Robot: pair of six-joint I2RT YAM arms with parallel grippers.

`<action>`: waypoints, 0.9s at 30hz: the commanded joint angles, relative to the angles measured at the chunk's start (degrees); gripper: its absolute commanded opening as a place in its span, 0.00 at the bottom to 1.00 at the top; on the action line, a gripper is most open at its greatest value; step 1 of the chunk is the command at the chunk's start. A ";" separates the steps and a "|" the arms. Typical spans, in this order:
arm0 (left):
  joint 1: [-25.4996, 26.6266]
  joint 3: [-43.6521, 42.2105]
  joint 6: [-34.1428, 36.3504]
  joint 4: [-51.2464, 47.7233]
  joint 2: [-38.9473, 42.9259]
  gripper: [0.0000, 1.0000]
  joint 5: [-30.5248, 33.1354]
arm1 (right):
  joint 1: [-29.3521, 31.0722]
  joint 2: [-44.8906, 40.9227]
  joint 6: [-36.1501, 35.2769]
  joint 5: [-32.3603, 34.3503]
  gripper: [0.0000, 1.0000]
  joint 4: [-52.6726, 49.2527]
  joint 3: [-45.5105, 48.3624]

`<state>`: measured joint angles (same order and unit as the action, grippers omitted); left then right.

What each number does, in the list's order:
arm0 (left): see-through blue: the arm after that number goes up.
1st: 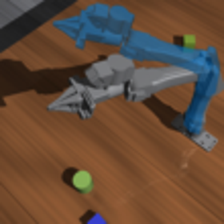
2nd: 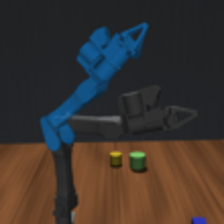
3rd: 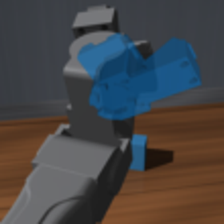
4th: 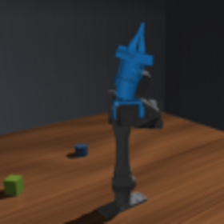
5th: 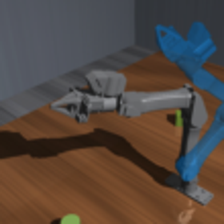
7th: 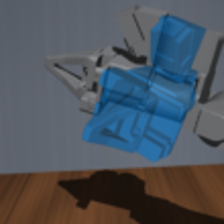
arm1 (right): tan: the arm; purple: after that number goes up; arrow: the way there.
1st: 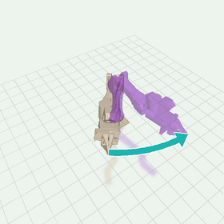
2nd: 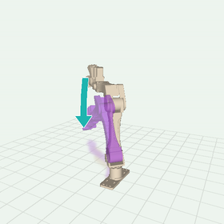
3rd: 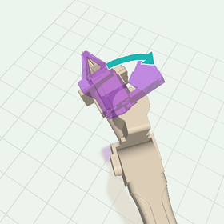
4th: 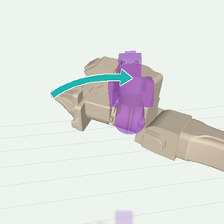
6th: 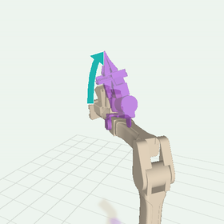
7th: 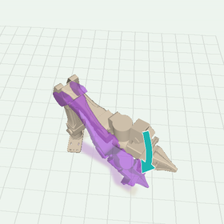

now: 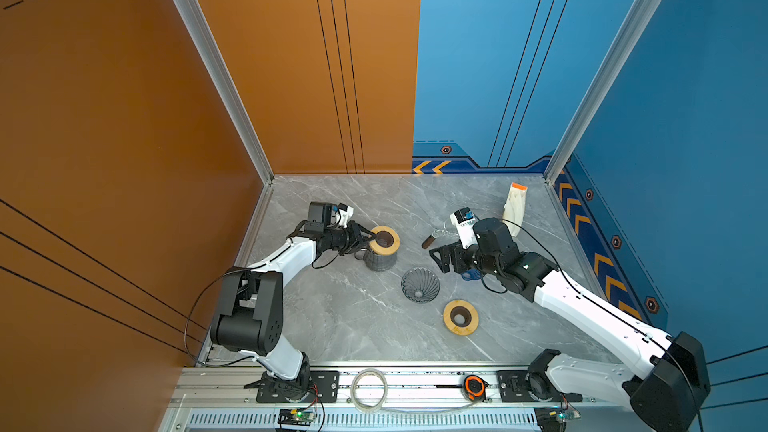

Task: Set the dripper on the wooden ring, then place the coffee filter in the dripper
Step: 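Lower the bamboo ring onto the pitcher mouth and open the left gripper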

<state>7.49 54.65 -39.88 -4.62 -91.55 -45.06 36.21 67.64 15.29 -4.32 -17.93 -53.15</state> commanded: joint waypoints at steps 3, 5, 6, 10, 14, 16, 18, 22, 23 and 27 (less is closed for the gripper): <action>-0.63 -0.42 2.23 -2.53 0.66 0.32 0.27 | -0.11 -0.38 -0.44 0.70 1.00 -0.86 -1.04; -0.88 -0.60 2.55 -3.09 0.81 0.32 0.54 | -0.17 -0.49 -0.44 0.80 1.00 -0.94 -0.83; -1.00 -0.68 2.57 -3.16 0.89 0.32 0.46 | -0.09 -0.49 -0.44 0.76 1.00 -0.97 -0.76; -1.33 -0.86 2.78 -3.52 1.49 0.32 0.79 | -0.02 -0.49 -0.39 0.72 1.00 -1.16 -0.82; -1.98 -0.78 3.18 -4.40 2.23 0.33 1.11 | 0.14 -0.50 -0.35 0.73 1.00 -1.31 -0.96; -2.17 -0.69 3.48 -5.07 2.62 0.33 1.05 | 0.25 -0.44 -0.34 0.72 1.00 -1.60 -1.16; -2.43 -0.49 3.75 -5.63 3.04 0.33 1.20 | 0.28 -0.40 -0.26 0.77 1.00 -2.12 -1.30; -2.96 0.05 4.44 -8.45 4.19 0.33 1.77 | 0.44 -0.24 -0.19 1.09 1.00 -3.84 -2.26; -3.09 0.34 4.75 -9.04 4.35 0.33 1.97 | 0.41 -0.22 -0.17 1.22 1.00 -4.34 -2.56; -3.32 1.68 5.97 -11.30 5.79 0.39 2.47 | 0.41 0.07 0.00 2.18 1.00 -6.62 -3.99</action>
<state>4.67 54.50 -36.14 -12.40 -87.92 -43.55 36.40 67.64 15.31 -4.19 -21.17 -54.72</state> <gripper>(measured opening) 0.383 0.999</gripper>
